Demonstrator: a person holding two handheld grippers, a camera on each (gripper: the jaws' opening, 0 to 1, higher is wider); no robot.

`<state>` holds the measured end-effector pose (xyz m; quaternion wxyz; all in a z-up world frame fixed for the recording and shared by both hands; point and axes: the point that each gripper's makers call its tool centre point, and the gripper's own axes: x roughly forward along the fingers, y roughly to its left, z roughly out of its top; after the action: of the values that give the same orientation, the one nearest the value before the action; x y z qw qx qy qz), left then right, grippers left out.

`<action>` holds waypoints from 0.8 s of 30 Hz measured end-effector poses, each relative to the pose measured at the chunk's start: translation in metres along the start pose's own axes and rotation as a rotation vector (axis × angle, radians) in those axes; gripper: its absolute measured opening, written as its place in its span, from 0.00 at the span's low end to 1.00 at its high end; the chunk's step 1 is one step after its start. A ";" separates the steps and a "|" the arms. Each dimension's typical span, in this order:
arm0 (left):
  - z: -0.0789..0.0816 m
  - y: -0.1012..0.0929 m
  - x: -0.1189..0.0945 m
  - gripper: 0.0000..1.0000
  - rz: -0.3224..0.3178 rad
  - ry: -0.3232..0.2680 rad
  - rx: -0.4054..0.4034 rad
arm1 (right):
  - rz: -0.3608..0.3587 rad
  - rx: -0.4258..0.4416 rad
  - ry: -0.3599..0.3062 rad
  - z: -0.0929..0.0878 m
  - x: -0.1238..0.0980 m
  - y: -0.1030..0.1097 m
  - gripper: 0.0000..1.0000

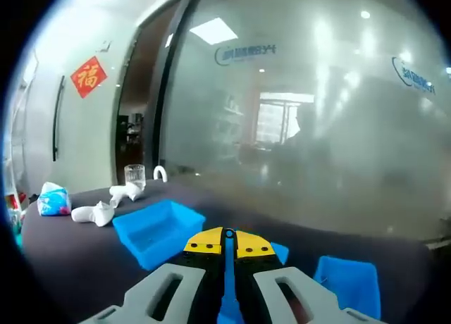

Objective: Sort the screws, nuts, and washers into the corresponding bins

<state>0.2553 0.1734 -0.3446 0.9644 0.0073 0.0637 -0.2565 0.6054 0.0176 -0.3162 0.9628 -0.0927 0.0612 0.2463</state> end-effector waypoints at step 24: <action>-0.001 0.004 -0.003 0.48 0.006 -0.013 -0.010 | 0.040 -0.010 -0.052 0.003 -0.022 0.017 0.33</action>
<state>0.2544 0.1788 -0.3450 0.9655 0.0010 0.0590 -0.2535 0.5779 0.0222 -0.3121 0.9585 -0.0899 0.0366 0.2681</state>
